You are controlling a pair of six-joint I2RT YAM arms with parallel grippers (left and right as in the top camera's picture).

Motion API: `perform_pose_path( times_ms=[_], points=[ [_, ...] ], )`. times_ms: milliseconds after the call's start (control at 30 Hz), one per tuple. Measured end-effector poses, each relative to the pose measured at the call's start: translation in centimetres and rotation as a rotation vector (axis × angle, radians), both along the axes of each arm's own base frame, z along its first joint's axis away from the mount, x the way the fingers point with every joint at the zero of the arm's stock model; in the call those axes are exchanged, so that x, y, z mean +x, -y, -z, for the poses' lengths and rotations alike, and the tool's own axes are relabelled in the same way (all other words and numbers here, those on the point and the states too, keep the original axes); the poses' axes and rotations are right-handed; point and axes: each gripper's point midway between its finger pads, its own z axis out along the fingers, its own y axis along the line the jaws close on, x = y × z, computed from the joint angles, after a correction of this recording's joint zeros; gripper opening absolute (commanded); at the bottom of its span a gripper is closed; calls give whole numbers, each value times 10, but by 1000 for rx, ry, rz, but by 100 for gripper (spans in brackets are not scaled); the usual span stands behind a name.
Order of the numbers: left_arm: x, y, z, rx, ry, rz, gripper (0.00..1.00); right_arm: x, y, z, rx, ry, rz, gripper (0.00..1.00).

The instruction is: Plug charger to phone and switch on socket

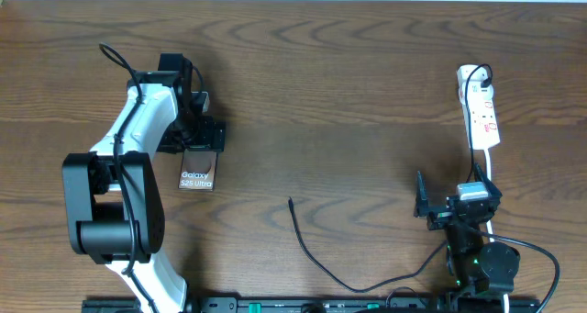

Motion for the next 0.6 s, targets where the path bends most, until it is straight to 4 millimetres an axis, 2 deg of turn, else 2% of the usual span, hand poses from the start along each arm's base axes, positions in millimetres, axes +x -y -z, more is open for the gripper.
perform_pose_path(
  times_ms=[233, 400, 600],
  points=[
    [3, -2, 5, 9, 18, 0, 98, 0, 0, 0, 0, 0, 0, 99],
    [-12, -3, 19, 20, -18, 0, 98, 0, 0, 0, 0, 0, 0, 99],
    [-13, -3, 24, 19, -13, 0, 98, 0, 0, 0, 0, 0, 0, 99]
  ],
)
